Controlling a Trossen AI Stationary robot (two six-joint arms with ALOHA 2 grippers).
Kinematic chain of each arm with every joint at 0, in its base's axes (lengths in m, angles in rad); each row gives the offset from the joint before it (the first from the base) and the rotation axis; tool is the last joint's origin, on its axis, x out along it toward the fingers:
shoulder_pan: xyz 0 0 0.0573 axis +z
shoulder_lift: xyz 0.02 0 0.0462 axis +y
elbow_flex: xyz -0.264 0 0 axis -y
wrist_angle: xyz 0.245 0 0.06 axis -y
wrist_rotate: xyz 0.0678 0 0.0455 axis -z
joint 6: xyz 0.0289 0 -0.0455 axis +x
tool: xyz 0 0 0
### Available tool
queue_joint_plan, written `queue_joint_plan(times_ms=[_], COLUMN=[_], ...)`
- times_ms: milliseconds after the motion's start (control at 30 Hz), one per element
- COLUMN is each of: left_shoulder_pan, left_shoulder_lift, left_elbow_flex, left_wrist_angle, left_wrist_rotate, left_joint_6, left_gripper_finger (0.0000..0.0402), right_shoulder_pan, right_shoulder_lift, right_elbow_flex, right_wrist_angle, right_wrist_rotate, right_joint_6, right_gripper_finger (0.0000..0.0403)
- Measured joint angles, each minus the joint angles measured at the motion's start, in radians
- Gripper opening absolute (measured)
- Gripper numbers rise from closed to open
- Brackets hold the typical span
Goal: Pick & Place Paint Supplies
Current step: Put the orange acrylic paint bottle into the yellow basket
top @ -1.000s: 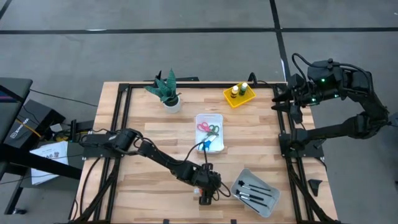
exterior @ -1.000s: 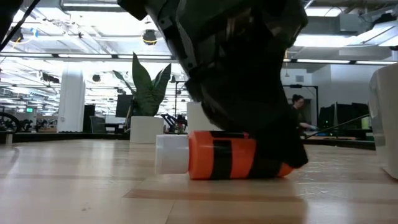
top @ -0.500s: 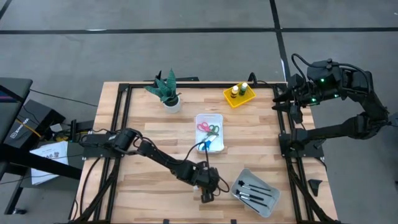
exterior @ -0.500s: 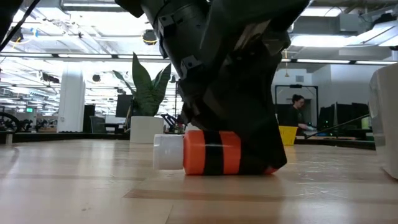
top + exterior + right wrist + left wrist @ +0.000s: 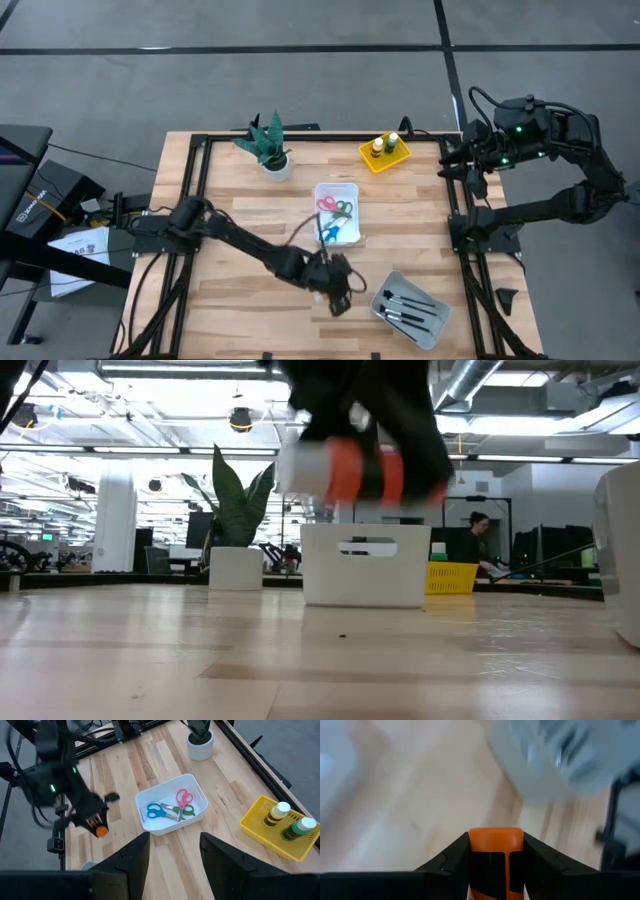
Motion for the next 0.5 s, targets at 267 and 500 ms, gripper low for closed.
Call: queue_joint_plan(times_ms=[267, 500], left_shoulder_pan=[0.036, 0.113], left_shoulder_lift=[-0.215, -0.254], left_elbow_flex=[0.0, 0.0], left_wrist_angle=[0.223, 0.801], left_wrist_rotate=[-0.449, -0.508], left_joint_6=[0.178, 0.679], left_gripper_finger=[0.0135, 0.0135], right_shoulder_pan=[-0.001, -0.001], right_shoulder_lift=[-0.043, -0.099], right_elbow_flex=[0.0, 0.0], right_wrist_angle=[-0.002, 0.2], right_wrist_rotate=[0.039, 0.043], right_joint_6=[0.013, 0.038], right_gripper_finger=[0.0169, 0.0169])
